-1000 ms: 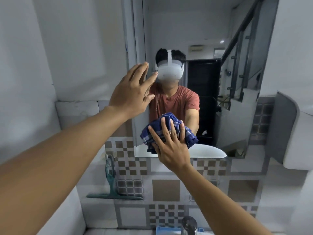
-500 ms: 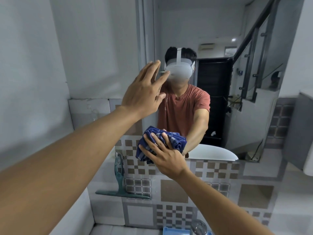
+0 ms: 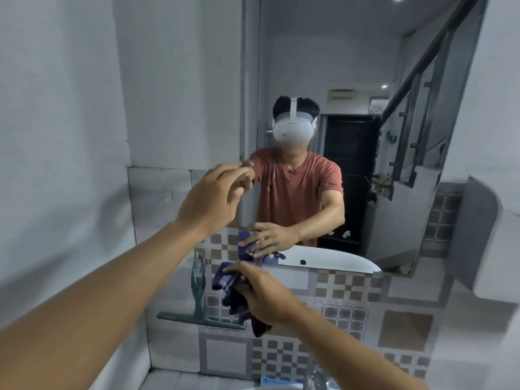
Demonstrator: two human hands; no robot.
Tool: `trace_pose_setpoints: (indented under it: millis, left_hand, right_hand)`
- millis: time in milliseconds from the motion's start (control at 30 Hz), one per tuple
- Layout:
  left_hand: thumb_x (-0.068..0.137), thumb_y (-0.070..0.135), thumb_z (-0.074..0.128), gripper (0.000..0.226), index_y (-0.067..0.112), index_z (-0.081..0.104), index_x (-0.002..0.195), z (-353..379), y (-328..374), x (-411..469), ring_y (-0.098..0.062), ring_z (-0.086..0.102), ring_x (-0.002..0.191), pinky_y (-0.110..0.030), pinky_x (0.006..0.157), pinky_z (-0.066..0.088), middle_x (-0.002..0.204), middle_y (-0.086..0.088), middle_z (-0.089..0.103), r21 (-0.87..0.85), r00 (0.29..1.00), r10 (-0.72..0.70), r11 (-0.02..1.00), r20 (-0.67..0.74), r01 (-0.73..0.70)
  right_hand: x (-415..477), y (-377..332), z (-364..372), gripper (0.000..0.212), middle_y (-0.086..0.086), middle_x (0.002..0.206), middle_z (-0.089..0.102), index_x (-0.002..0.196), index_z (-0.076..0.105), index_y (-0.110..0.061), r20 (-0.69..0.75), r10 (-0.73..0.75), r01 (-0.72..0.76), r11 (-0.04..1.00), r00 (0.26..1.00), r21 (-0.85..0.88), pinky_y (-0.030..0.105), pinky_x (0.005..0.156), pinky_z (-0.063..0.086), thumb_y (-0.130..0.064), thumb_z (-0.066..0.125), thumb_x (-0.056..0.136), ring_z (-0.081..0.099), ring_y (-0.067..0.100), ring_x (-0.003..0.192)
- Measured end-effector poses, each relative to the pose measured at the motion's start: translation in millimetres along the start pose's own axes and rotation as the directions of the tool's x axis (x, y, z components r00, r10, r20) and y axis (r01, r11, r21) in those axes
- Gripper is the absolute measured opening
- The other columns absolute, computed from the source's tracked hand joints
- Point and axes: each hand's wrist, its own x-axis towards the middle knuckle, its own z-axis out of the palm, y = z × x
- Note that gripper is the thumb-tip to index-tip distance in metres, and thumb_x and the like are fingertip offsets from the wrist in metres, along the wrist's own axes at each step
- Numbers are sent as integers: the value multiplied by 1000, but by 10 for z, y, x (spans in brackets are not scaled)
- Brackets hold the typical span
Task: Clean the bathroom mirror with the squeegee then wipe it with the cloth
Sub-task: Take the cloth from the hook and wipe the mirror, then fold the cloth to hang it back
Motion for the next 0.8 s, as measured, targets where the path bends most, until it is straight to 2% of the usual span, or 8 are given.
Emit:
trace_pose_setpoints:
  millis: [100,167,267,333,400,467,600,800]
  left_hand:
    - [100,15,54,43,19,52,142,-32,-58,-441,-22,55,127,-33,106,43,140,-5,57,-149,959,-264,949,103,277]
    - [100,9,52,42,22,55,140,-46,-98,-658,-19,56,127,-30,105,41,140,-3,59,-262,854,-426,824,297,502]
    - [94,-6,46,44,23,69,117,-98,-154,-820,-19,64,109,-33,95,49,117,-3,71,-402,683,-420,580,598,709]
    - [93,-8,52,38,23,74,100,-184,-168,-881,-20,68,93,-29,83,53,95,-1,76,-455,652,-382,490,655,744]
    - [94,2,63,21,19,73,99,-280,-198,-904,-18,69,92,-25,78,55,95,-3,76,-457,660,-381,500,647,736]
    - [92,8,69,14,9,73,105,-375,-235,-915,-17,69,87,-24,73,57,99,-11,75,-453,683,-389,535,618,714]
    - [89,17,74,5,14,74,93,-515,-341,-875,-20,71,84,-36,82,58,89,-6,76,-411,727,-423,621,541,667]
    - [91,22,71,6,24,68,85,-720,-403,-662,-11,66,85,-19,66,44,89,5,71,-257,813,-454,790,365,556]
  right_hand:
    - [4,-160,-102,18,6,107,71,118,55,-31,-15,133,-119,927,991,355,46,84,58,-23,51,102,70,24,94]
    - [26,-252,-144,13,9,98,70,111,58,-30,-21,157,-123,843,987,523,50,82,58,-27,53,99,69,28,89]
    - [80,-393,-194,18,12,98,67,112,58,-9,-44,147,-71,695,988,715,44,83,55,-19,55,98,65,21,90]
    - [105,-466,-217,29,21,113,67,120,54,2,-24,139,-53,526,990,849,49,95,52,-13,56,96,65,31,103]
    - [122,-529,-221,35,25,120,65,127,53,4,0,123,-46,370,992,928,46,96,53,-7,54,94,63,35,109]
    - [122,-589,-236,34,26,124,64,129,55,1,29,124,-66,308,992,949,42,91,55,-2,50,96,63,34,110]
    - [137,-713,-340,31,16,117,69,126,60,-7,43,180,-118,427,983,896,34,78,54,2,44,102,66,24,98]
    - [245,-883,-442,34,9,109,74,116,70,-26,12,273,-154,507,962,848,37,78,54,-18,39,107,69,23,91]
